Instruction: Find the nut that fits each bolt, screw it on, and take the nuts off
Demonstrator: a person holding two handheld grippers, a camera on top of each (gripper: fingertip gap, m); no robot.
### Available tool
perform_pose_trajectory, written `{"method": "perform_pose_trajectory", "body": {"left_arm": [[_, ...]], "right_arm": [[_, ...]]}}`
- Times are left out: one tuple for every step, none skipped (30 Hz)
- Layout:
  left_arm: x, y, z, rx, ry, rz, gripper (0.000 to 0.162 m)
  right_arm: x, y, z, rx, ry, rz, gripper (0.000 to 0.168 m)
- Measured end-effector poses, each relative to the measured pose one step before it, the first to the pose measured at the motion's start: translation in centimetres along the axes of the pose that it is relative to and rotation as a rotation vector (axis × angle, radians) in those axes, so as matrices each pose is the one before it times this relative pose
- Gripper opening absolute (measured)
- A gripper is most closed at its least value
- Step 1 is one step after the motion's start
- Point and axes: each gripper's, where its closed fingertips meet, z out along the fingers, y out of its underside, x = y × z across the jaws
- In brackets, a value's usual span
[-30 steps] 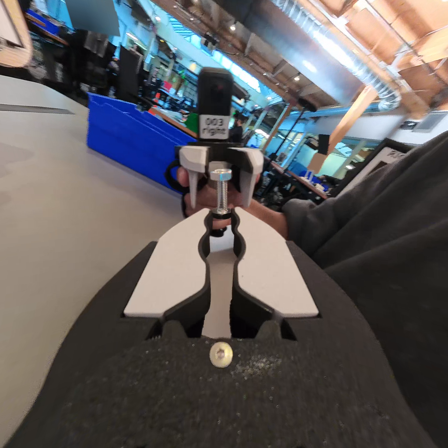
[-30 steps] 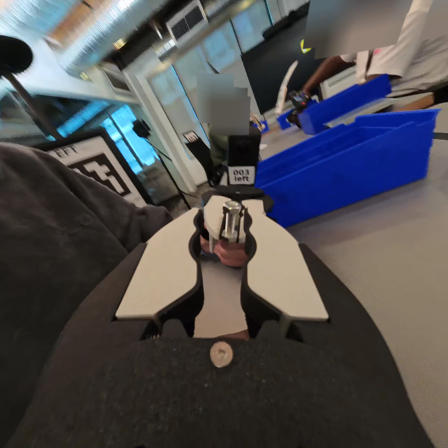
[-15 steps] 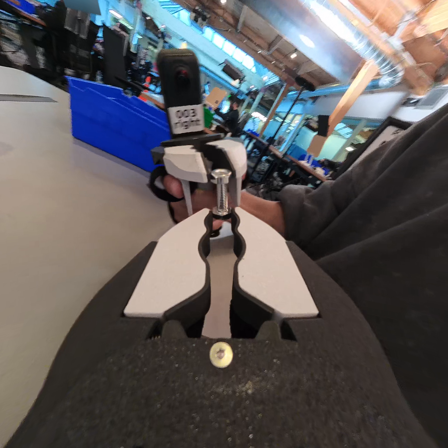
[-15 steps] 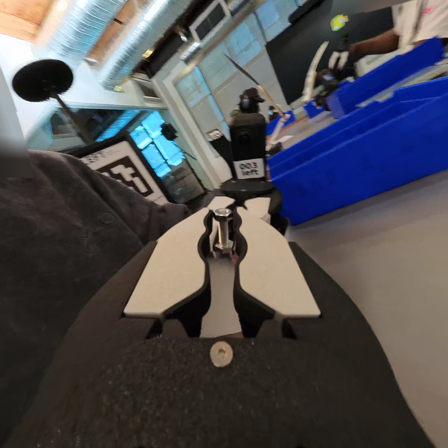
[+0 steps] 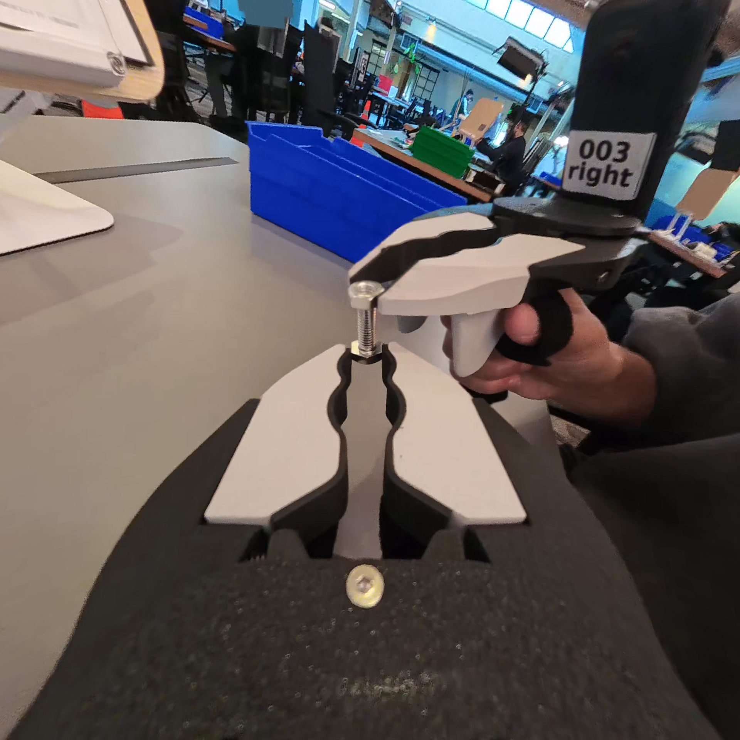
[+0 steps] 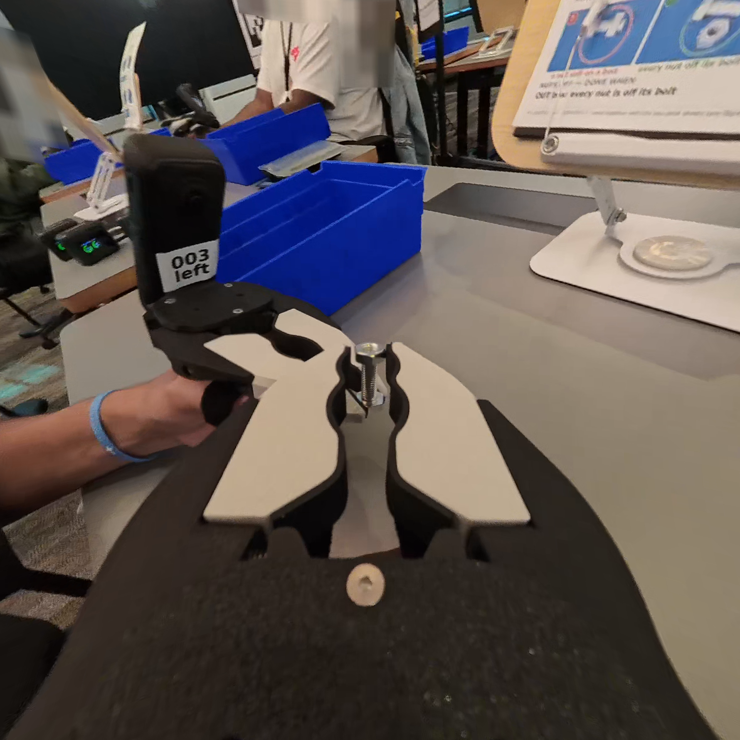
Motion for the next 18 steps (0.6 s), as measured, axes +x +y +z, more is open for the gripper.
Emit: {"method": "perform_pose_trajectory", "body": {"left_arm": [[0.053, -0.008, -0.071, 0.0002, 0.0101, -0.0077, 0.014], [0.028, 0.003, -0.074, -0.0003, 0.0058, -0.0017, 0.014], [0.356, -0.068, -0.079, 0.0031, 0.0268, -0.0047, 0.014], [0.617, -0.159, -0.069, 0.0080, 0.0443, -0.0105, 0.014], [0.698, -0.181, -0.059, 0.0115, 0.0507, -0.0153, 0.014], [0.789, -0.128, 0.000, 0.0067, 0.0593, -0.0204, 0.014], [0.759, -0.204, -0.006, 0.0118, 0.0537, -0.0159, 0.014], [0.685, -0.199, 0.022, 0.0113, 0.0442, -0.0071, 0.014], [0.651, -0.026, 0.069, -0.0002, 0.0418, -0.0043, 0.014], [0.454, -0.022, 0.072, 0.0019, 0.0272, -0.0011, 0.014], [0.335, 0.027, 0.083, -0.0004, 0.0202, -0.0019, 0.014], [0.262, 0.033, 0.060, -0.0013, 0.0137, 0.0013, 0.014], [0.225, 0.015, 0.027, -0.0005, 0.0110, 0.0031, 0.014], [0.103, -0.065, -0.016, 0.0042, 0.0038, 0.0032, 0.014], [0.055, -0.023, -0.022, 0.0006, 0.0044, -0.0003, 0.014], [0.027, 0.050, -0.009, -0.0046, 0.0054, -0.0035, 0.014], [-0.114, 0.023, -0.026, -0.0024, -0.0069, 0.0011, 0.014], [-0.060, 0.028, -0.026, -0.0018, -0.0013, -0.0020, 0.014]], "right_arm": [[-0.008, -0.376, -0.338, 0.0097, -0.0230, -0.0188, 0.025], [-0.260, -0.694, -0.464, 0.0275, -0.0610, -0.0154, 0.028], [-0.384, -0.789, -0.496, 0.0375, -0.0871, -0.0102, 0.029], [-0.330, -0.630, -0.431, 0.0311, -0.0954, -0.0081, 0.032], [-0.888, -0.267, -0.360, 0.0126, -0.1440, 0.0019, 0.032], [-1.366, 0.306, -0.257, -0.0210, -0.1887, 0.0302, 0.025], [-0.881, 0.393, -0.149, -0.0301, -0.1613, 0.0655, 0.033], [-0.213, -0.014, -0.164, -0.0007, -0.1082, 0.0534, 0.036], [-0.324, -0.284, -0.182, 0.0170, -0.0936, 0.0304, 0.035], [-0.055, -0.342, -0.100, 0.0123, -0.0629, 0.0219, 0.033], [0.312, -0.290, 0.017, 0.0083, -0.0278, 0.0170, 0.034], [0.366, -0.048, 0.131, -0.0031, -0.0201, 0.0201, 0.037], [0.001, 0.229, 0.168, -0.0180, -0.0465, 0.0293, 0.035], [-0.134, 0.251, 0.252, -0.0146, -0.0484, 0.0331, 0.034], [-0.195, 0.184, 0.300, -0.0082, -0.0427, 0.0213, 0.033], [-0.021, 0.130, 0.270, -0.0050, -0.0201, 0.0037, 0.029], [-0.029, 0.210, 0.249, -0.0087, -0.0138, -0.0031, 0.021], [0.138, 0.139, 0.152, -0.0103, -0.0011, -0.0050, 0.016]]}}
